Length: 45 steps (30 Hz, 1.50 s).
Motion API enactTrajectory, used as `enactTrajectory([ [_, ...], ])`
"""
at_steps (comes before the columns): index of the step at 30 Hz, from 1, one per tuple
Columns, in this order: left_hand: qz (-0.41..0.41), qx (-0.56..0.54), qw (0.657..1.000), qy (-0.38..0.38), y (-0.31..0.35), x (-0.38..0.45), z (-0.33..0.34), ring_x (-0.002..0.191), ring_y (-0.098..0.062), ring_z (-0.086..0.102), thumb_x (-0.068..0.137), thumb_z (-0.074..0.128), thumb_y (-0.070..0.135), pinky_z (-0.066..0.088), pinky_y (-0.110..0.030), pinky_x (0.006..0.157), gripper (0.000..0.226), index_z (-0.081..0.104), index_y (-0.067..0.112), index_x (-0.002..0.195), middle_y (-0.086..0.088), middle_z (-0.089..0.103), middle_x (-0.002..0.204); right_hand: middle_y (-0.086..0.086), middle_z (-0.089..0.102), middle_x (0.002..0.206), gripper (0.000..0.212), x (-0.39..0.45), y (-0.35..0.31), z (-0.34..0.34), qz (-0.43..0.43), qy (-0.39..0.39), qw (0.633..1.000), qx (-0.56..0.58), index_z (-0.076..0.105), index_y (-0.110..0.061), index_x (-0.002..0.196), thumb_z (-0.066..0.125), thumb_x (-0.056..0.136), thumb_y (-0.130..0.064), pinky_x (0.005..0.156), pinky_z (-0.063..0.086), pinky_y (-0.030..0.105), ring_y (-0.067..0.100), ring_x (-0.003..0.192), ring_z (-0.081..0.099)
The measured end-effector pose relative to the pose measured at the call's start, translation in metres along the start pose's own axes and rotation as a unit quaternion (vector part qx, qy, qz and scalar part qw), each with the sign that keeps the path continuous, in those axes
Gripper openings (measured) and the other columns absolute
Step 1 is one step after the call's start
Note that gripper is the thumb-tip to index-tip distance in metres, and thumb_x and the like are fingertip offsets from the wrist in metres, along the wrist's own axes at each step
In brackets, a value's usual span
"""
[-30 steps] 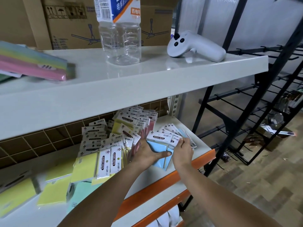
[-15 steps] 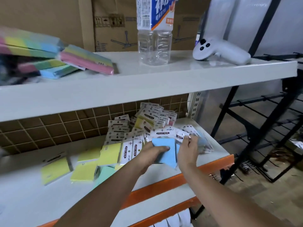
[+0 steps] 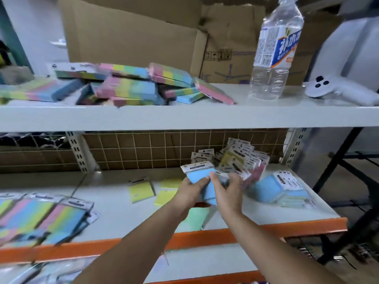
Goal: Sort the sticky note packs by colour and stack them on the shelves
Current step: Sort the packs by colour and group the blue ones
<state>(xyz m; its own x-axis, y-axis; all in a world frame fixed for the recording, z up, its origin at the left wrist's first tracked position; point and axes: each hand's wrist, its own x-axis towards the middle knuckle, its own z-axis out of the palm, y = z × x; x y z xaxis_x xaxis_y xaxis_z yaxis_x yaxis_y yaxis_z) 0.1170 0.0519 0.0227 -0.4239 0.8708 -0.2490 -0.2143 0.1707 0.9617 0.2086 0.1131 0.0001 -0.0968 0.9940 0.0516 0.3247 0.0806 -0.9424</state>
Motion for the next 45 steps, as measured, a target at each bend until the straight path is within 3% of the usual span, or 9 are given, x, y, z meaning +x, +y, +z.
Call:
enactTrajectory([
  [6,-0.062,-0.084,0.991,0.089,0.006,-0.048,-0.094,0.065,-0.023,0.066,0.091,0.046,0.021,0.056,-0.034,0.059,0.015,0.061,0.016,0.091,-0.005,0.069,0.078,0.003,0.06,0.093,0.044,-0.057,-0.022,0.081,0.022,-0.104,0.994,0.002,0.052,-0.016,0.096,0.063,0.083,-0.056,0.067,0.043,0.026,0.021,0.083,0.055],
  [13,-0.053,-0.134,0.97,0.197,0.0,-0.12,-0.215,0.069,-0.028,0.064,0.092,0.031,0.021,0.054,-0.035,0.056,0.032,0.06,0.009,0.096,-0.01,0.065,0.076,0.01,0.065,0.107,0.036,-0.157,-0.058,0.169,-0.011,-0.188,0.982,-0.028,0.057,-0.013,0.113,0.049,0.095,-0.043,0.073,0.043,0.03,0.025,0.09,0.057],
  [20,-0.067,-0.146,0.947,0.278,-0.013,-0.178,-0.323,0.071,-0.026,0.063,0.097,0.03,0.016,0.054,-0.034,0.057,0.029,0.058,0.01,0.089,-0.012,0.064,0.081,0.01,0.046,0.147,0.059,-0.248,-0.091,0.248,-0.018,-0.254,0.966,-0.041,0.041,-0.012,0.145,0.048,0.097,-0.045,0.104,0.035,0.033,0.027,0.133,0.043],
  [25,-0.048,-0.124,0.94,0.313,-0.019,-0.212,-0.379,0.066,-0.025,0.065,0.096,0.031,0.014,0.052,-0.032,0.059,0.035,0.065,0.013,0.085,-0.005,0.071,0.063,0.007,0.062,0.125,0.044,-0.297,-0.11,0.295,-0.017,-0.262,0.964,-0.027,0.053,-0.012,0.123,0.054,0.094,-0.044,0.089,0.041,0.032,0.029,0.114,0.056],
  [29,-0.039,-0.096,0.93,0.353,-0.015,-0.23,-0.421,0.087,-0.038,0.067,0.092,0.041,0.006,0.055,-0.05,0.079,0.025,0.066,0.001,0.093,-0.022,0.069,0.088,0.014,0.064,0.115,0.039,-0.322,-0.123,0.336,-0.021,-0.292,0.956,-0.018,0.055,-0.008,0.114,0.053,0.095,-0.042,0.086,0.041,0.034,0.032,0.107,0.058],
  [34,-0.026,-0.101,0.903,0.417,-0.02,-0.231,-0.48,0.093,-0.039,0.067,0.091,0.053,0.014,0.054,-0.055,0.082,0.015,0.057,0.001,0.095,-0.023,0.066,0.096,0.003,0.06,0.105,0.039,-0.345,-0.139,0.381,-0.023,-0.345,0.938,0.021,0.054,-0.014,0.113,0.069,0.086,-0.037,0.078,0.042,0.028,0.022,0.097,0.059],
  [39,-0.018,-0.135,0.894,0.428,-0.019,-0.221,-0.537,0.072,-0.034,0.067,0.087,0.057,0.014,0.05,-0.027,0.046,0.036,0.05,-0.001,0.119,-0.023,0.064,0.1,0.005,0.064,0.105,0.038,-0.356,-0.155,0.431,-0.003,-0.377,0.924,0.056,0.05,-0.016,0.107,0.074,0.082,-0.03,0.072,0.047,0.028,0.02,0.086,0.061],
  [42,-0.014,-0.148,0.887,0.438,-0.015,-0.214,-0.568,0.068,-0.031,0.062,0.087,0.053,0.007,0.049,-0.028,0.045,0.026,0.052,0.0,0.111,-0.02,0.061,0.092,0.001,0.06,0.102,0.041,-0.36,-0.162,0.461,-0.002,-0.387,0.922,0.026,0.048,-0.017,0.112,0.071,0.084,-0.035,0.07,0.044,0.027,0.018,0.083,0.056],
  [45,-0.027,-0.183,0.87,0.457,-0.013,-0.209,-0.594,0.07,-0.029,0.055,0.089,0.042,0.003,0.053,-0.042,0.068,0.013,0.051,0.006,0.081,-0.015,0.052,0.082,0.001,0.061,0.107,0.043,-0.361,-0.168,0.486,-0.014,-0.384,0.923,0.001,0.052,-0.016,0.115,0.07,0.083,-0.038,0.078,0.043,0.026,0.022,0.093,0.057],
])
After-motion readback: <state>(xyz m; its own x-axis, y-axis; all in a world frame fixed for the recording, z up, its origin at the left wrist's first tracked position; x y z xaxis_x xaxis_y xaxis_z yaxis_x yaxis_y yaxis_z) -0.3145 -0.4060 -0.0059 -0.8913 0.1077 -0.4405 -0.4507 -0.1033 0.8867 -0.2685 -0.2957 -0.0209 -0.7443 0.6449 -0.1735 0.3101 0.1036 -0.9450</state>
